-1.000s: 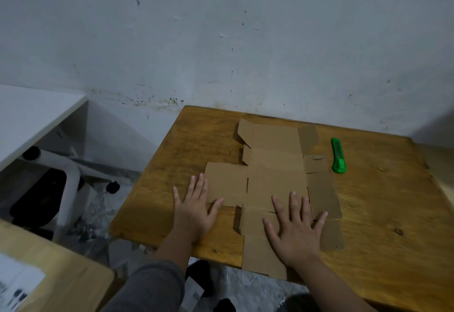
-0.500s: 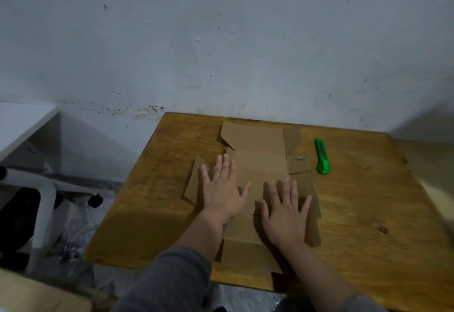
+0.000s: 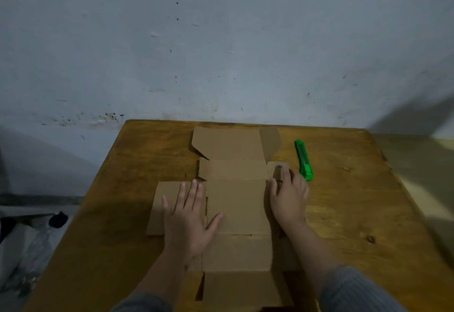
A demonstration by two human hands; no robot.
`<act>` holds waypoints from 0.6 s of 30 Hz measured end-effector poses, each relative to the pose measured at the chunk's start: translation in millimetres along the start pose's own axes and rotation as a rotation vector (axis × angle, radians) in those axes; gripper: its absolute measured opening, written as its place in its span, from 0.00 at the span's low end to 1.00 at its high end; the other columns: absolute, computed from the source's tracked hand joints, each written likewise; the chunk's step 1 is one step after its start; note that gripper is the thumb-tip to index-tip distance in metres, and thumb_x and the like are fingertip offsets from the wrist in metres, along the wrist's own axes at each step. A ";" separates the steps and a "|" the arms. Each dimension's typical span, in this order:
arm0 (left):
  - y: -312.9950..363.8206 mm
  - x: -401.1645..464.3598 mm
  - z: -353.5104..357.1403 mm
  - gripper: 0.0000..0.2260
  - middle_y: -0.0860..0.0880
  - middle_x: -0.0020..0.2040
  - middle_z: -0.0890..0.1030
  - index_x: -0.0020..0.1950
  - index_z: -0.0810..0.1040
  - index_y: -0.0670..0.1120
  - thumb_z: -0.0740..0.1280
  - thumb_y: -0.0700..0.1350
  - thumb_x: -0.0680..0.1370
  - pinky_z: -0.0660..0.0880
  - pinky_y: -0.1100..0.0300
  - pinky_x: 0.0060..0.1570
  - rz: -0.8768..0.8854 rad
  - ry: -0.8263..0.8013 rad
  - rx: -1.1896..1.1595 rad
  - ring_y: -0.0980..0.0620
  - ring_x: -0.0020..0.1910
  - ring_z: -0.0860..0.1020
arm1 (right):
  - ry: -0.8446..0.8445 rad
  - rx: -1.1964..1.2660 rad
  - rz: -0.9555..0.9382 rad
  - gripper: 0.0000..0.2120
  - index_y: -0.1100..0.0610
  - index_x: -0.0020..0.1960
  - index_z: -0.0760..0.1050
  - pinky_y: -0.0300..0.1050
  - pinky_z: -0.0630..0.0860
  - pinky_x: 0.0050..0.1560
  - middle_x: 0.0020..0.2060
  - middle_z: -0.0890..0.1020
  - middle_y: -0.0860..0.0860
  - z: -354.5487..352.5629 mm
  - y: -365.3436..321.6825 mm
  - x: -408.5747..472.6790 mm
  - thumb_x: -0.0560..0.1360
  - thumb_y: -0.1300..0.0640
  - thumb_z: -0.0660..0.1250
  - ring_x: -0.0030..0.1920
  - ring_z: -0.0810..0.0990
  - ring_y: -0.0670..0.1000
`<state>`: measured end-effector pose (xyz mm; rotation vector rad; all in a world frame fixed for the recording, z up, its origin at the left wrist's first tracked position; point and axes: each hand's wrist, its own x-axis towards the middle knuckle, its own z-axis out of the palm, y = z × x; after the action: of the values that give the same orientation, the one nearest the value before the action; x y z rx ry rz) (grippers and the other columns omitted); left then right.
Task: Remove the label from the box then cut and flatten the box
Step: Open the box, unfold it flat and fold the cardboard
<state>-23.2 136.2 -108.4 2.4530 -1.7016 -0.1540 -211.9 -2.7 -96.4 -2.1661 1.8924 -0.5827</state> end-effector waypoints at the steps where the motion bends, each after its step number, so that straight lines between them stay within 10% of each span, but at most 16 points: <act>1: 0.2 0.3 1.8 0.40 0.50 0.78 0.54 0.78 0.55 0.47 0.47 0.73 0.74 0.49 0.36 0.72 -0.011 -0.004 -0.020 0.49 0.77 0.50 | 0.047 0.088 0.024 0.23 0.56 0.73 0.62 0.56 0.58 0.71 0.67 0.70 0.58 1.9 -2.5 12.1 0.79 0.52 0.57 0.69 0.64 0.58; 12: 2.2 11.7 -0.1 0.50 0.54 0.77 0.39 0.78 0.42 0.47 0.45 0.78 0.67 0.39 0.45 0.74 -0.128 -0.016 -0.112 0.56 0.76 0.38 | -0.086 0.497 0.282 0.17 0.54 0.65 0.75 0.39 0.71 0.50 0.57 0.82 0.58 -7.5 -24.4 120.0 0.76 0.60 0.65 0.56 0.80 0.56; 18: -2.1 25.6 3.7 0.49 0.50 0.79 0.47 0.78 0.48 0.46 0.46 0.77 0.68 0.43 0.43 0.74 -0.081 0.028 -0.069 0.53 0.77 0.43 | -0.002 0.664 0.279 0.21 0.51 0.67 0.72 0.52 0.78 0.53 0.51 0.84 0.58 -28.5 -27.3 116.4 0.75 0.61 0.66 0.51 0.81 0.58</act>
<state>-12.9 112.7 -112.3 2.4633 -1.5596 -0.1829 -187.8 -109.9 -41.4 -1.4578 1.6379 -0.9740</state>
